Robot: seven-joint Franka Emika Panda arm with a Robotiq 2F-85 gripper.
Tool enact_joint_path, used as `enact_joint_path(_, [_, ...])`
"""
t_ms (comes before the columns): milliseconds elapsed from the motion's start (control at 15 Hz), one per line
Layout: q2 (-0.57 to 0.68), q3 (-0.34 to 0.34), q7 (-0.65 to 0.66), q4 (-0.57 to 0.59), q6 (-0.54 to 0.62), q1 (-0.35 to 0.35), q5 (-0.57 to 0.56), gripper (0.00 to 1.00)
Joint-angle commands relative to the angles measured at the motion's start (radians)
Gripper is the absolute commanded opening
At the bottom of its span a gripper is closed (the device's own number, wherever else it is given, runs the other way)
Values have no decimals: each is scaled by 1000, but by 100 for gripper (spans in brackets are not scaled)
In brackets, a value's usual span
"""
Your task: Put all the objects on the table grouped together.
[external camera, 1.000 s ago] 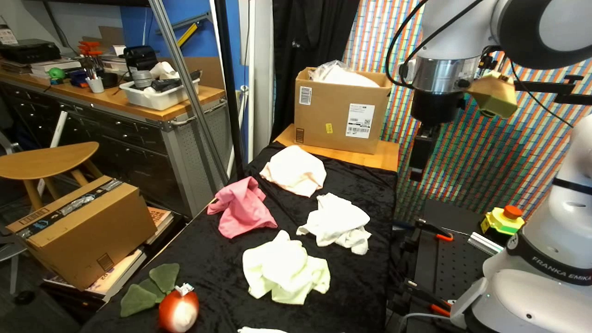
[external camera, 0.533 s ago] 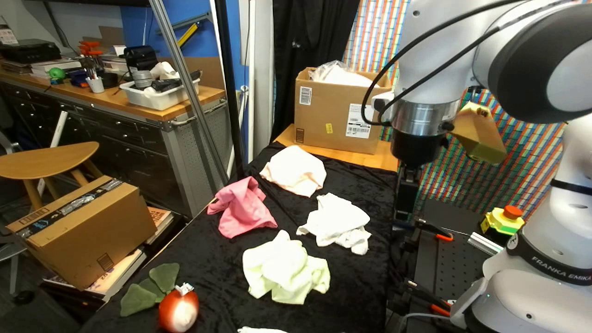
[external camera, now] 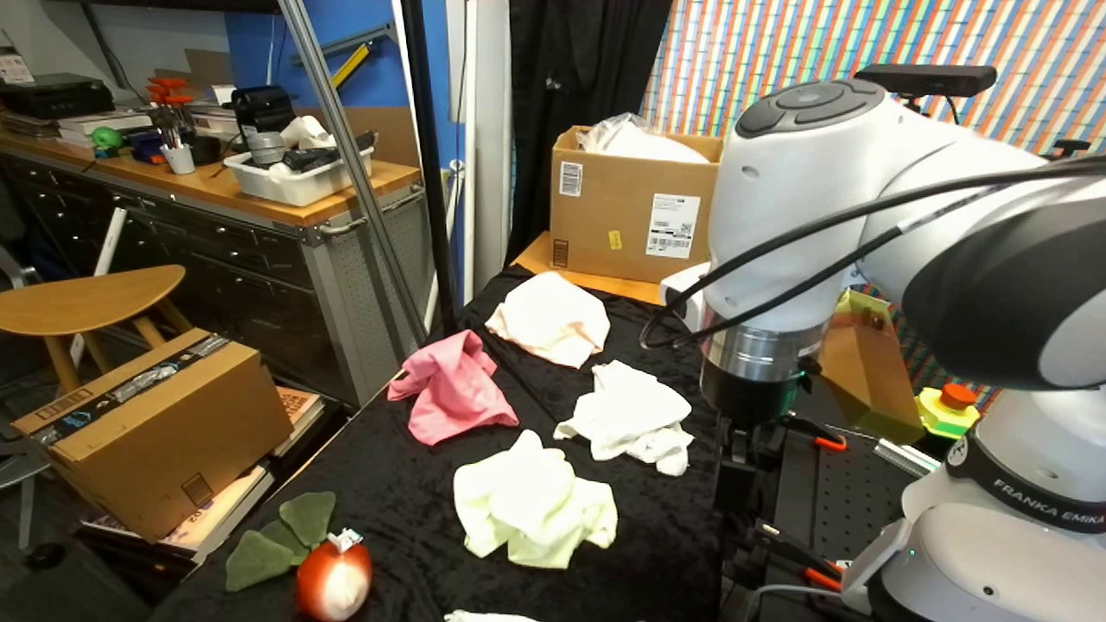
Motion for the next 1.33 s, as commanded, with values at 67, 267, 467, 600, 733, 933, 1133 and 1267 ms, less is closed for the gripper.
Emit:
enact_joint_path(67, [134, 38, 91, 13, 155, 27, -27, 100])
enact_joint_path(267, [224, 46, 122, 43, 238, 39, -24, 100])
enact_joint_path(467, [320, 26, 108, 93, 309, 58, 13, 100])
enact_joint_path(600, [377, 10, 57, 130, 334, 68, 67, 100])
enact_joint_path(733, [424, 2, 5, 162, 349, 72, 126, 100])
enact_joint_path(933, [488, 5, -100, 210, 356, 63, 243, 100])
enact_joint_path(1133, [558, 10, -212, 253, 354, 42, 340, 100])
enact_joint_path(1267, [595, 19, -308, 274, 337, 18, 394, 100])
